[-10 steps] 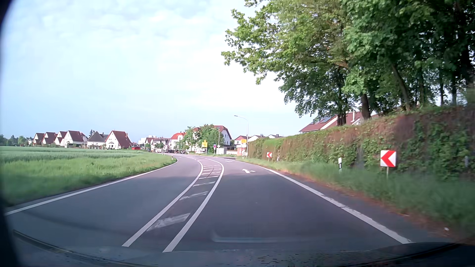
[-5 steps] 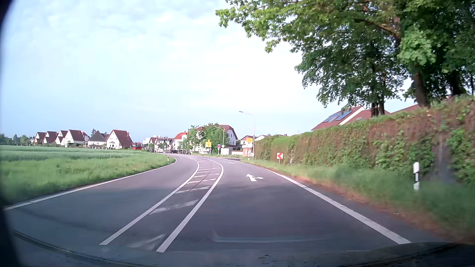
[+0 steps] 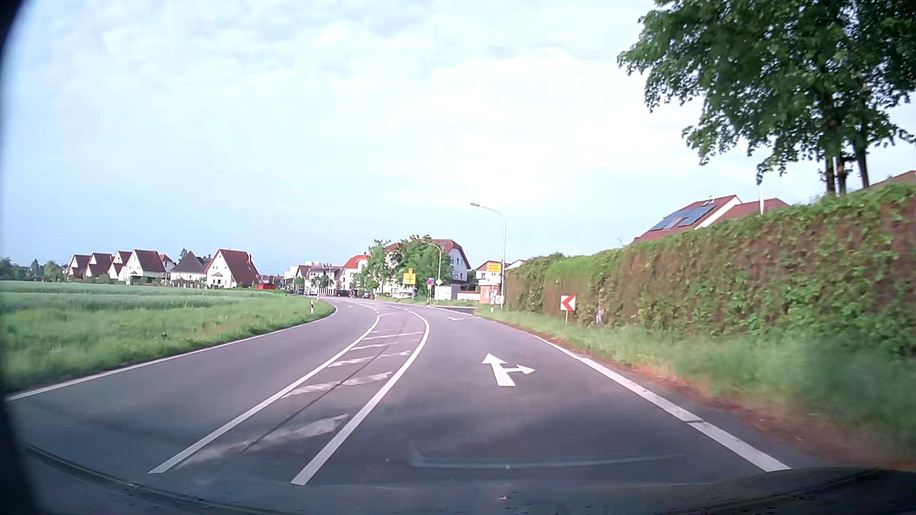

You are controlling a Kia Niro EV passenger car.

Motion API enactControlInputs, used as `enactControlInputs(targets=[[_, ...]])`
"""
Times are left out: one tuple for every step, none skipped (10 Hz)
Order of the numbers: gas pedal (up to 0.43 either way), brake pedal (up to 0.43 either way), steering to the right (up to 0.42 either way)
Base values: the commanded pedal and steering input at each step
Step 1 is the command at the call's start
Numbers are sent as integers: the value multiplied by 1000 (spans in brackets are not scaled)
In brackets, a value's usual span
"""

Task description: Follow the waypoints while adhering to traffic rules and regulations

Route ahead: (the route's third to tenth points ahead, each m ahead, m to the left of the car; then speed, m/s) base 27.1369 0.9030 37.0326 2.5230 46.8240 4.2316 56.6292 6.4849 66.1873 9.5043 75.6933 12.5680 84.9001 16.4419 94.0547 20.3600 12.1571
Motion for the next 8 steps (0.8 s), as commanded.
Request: enactControlInputs(targets=[[110, 0, -18], [110, 0, -19], [110, 0, -19], [110, 0, -19], [110, 0, -20], [110, 0, -22], [110, 0, -23], [110, 0, -23]])
